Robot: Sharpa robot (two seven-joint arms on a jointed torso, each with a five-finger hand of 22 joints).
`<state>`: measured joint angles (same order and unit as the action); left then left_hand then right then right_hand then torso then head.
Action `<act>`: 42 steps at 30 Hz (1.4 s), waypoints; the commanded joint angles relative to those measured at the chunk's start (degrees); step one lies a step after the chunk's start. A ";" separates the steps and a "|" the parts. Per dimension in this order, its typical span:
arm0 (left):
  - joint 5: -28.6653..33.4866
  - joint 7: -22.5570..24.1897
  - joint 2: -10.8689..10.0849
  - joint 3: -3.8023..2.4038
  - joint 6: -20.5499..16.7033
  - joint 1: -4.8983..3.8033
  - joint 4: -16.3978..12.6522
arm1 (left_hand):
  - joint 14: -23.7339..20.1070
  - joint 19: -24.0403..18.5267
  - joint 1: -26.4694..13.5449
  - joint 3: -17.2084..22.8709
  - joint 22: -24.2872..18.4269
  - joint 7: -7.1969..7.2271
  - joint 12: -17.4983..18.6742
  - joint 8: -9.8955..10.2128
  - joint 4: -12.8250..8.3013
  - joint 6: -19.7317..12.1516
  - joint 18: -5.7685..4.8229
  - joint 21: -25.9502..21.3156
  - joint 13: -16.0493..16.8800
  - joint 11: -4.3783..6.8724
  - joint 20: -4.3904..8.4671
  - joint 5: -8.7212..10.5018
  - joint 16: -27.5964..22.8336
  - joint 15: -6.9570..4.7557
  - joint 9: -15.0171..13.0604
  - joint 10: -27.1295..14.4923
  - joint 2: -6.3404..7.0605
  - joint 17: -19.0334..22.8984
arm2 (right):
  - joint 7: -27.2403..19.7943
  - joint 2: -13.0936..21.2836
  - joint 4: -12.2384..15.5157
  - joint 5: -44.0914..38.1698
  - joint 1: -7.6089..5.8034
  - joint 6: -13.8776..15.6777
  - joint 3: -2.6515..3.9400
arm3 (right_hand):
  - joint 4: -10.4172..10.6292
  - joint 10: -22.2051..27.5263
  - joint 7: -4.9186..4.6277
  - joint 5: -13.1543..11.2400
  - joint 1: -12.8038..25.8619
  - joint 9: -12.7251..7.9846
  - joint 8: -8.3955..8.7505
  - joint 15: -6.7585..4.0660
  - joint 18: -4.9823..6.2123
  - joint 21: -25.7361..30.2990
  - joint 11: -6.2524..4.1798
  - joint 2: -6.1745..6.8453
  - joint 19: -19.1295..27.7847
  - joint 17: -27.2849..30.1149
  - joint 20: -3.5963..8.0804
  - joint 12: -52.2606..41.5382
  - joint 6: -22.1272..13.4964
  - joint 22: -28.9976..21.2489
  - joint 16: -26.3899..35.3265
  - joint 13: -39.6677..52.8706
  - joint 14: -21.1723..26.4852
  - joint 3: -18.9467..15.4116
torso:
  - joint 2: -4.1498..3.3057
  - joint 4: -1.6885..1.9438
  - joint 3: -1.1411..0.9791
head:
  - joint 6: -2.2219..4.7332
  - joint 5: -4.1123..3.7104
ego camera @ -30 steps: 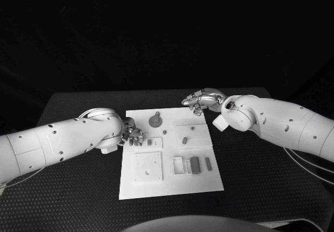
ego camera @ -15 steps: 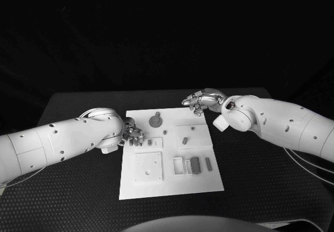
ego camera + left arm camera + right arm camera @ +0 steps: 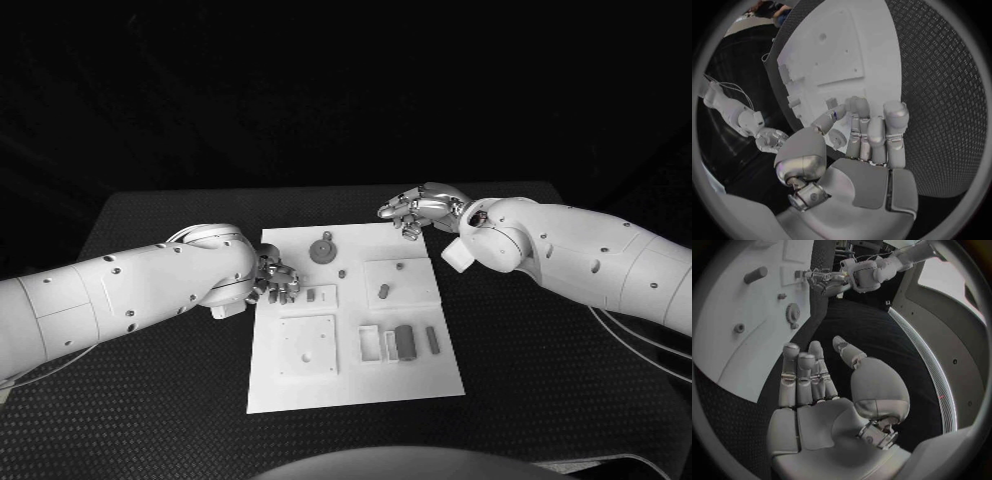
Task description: Assemble the parts on the task board
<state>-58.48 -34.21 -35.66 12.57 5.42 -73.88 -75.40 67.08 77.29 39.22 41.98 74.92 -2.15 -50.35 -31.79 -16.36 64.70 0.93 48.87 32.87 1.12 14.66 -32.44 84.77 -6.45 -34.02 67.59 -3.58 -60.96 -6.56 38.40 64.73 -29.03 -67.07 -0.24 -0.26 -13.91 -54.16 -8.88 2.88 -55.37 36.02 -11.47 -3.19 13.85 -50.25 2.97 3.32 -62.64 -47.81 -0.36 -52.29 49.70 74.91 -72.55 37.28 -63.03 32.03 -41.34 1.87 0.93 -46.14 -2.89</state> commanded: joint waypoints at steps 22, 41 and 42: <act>0.07 -0.15 -0.35 0.23 -0.55 0.30 -0.40 | 2.93 0.22 -1.58 -7.93 0.65 1.92 1.07 -0.12 3.72 2.15 4.38 -1.26 0.55 3.71 0.85 14.46 -2.31 -4.30 -1.33 3.54 6.05 3.37 | -0.43 -0.05 0.03 0.07 0.03 -0.46 0.01 | 0.31 0.33 -0.45 0.21 0.52 -0.10 0.20 -0.04 1.15 0.22 0.01 -0.09 0.05 0.09 0.52 -0.28 0.05 0.95 0.25 -0.09 0.50 -0.16 | -0.01 -0.02 0.06 | 0.10 -0.01; 8.52 6.58 -4.66 -5.48 -9.94 0.30 -3.12 | -1.34 -3.20 1.00 -7.79 0.13 -1.67 2.74 6.55 5.20 -6.71 4.67 -4.60 0.31 1.30 -0.21 27.40 -6.02 -2.16 0.75 -1.66 9.90 7.26 | -0.50 0.16 -0.10 0.07 0.17 -0.28 0.01 | 0.29 0.37 -0.47 0.21 0.53 -0.11 0.22 -0.03 1.15 0.23 0.02 -0.06 0.07 0.09 0.51 -0.27 0.00 0.95 0.25 -0.12 0.52 -0.17 | 0.03 0.04 0.05 | 0.34 -0.56; 8.52 7.01 -5.09 -5.85 -10.74 0.26 -3.48 | -2.11 -4.01 1.91 -7.50 -0.10 -2.13 3.41 7.33 4.54 -7.62 4.85 -5.31 0.04 0.81 -0.65 27.03 -6.84 -1.69 1.06 -2.64 9.87 7.73 | -0.49 0.14 -0.10 0.07 0.17 -0.28 0.01 | 0.29 0.37 -0.47 0.21 0.53 -0.11 0.22 -0.03 1.15 0.23 0.02 -0.06 0.07 0.09 0.51 -0.27 0.00 0.95 0.25 -0.12 0.52 -0.17 | 0.03 0.04 0.05 | 0.38 -0.59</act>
<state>-53.79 -30.58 -40.53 6.83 -0.76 -73.60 -78.32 65.30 73.79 40.71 34.39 74.87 -3.18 -47.20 -24.92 -11.49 58.44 1.29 43.91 33.05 2.13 14.02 -5.20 78.27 -8.38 -33.15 65.45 6.50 -53.41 -6.56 38.55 64.59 -29.03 -66.92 -0.22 -0.26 -13.91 -54.16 -9.05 2.88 -55.36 35.97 -11.46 -3.28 13.85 -50.24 2.97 3.32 -62.75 -47.82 -0.26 -52.29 49.74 74.91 -72.55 37.24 -62.94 32.03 -41.35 1.86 1.01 -45.86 -3.38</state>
